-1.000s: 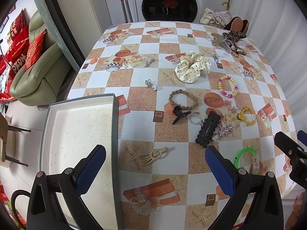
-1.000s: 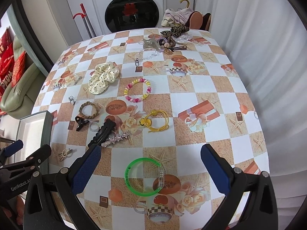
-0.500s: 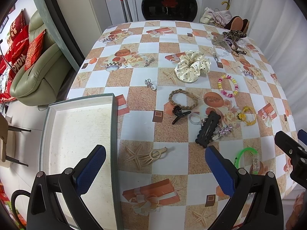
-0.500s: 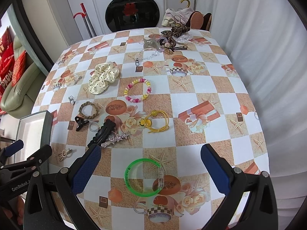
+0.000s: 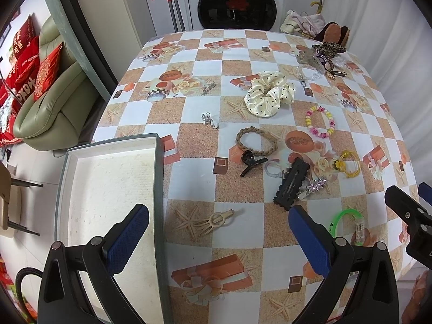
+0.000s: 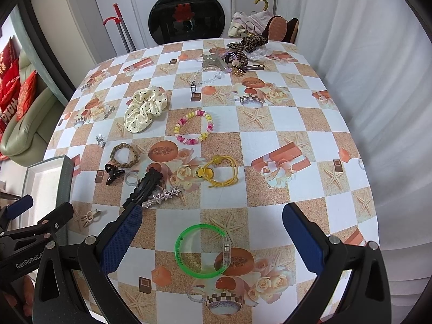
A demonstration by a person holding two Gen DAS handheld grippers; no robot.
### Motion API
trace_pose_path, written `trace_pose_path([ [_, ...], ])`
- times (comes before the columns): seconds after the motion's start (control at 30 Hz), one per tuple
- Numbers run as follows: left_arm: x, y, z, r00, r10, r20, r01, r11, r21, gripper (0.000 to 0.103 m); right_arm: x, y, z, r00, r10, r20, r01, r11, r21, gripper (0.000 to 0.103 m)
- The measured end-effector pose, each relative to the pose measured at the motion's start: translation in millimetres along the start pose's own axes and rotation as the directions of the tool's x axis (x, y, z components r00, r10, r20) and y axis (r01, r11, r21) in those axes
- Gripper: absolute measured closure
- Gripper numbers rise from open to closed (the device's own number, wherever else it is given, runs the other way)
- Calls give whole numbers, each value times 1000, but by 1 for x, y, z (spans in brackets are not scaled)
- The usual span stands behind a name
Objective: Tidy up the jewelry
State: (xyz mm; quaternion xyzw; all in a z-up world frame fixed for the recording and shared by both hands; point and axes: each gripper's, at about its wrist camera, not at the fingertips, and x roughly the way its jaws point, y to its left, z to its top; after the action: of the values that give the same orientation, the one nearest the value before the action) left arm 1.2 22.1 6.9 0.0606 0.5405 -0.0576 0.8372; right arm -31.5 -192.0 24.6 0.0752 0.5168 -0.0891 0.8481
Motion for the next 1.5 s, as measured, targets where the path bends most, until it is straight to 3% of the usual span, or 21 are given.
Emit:
trace_pose_path([
  [1.5,17,-1,4,1000,-12,-29,11,1000,-9,0,13,5,3,1000,-5,-15,5,1000,-3,0],
])
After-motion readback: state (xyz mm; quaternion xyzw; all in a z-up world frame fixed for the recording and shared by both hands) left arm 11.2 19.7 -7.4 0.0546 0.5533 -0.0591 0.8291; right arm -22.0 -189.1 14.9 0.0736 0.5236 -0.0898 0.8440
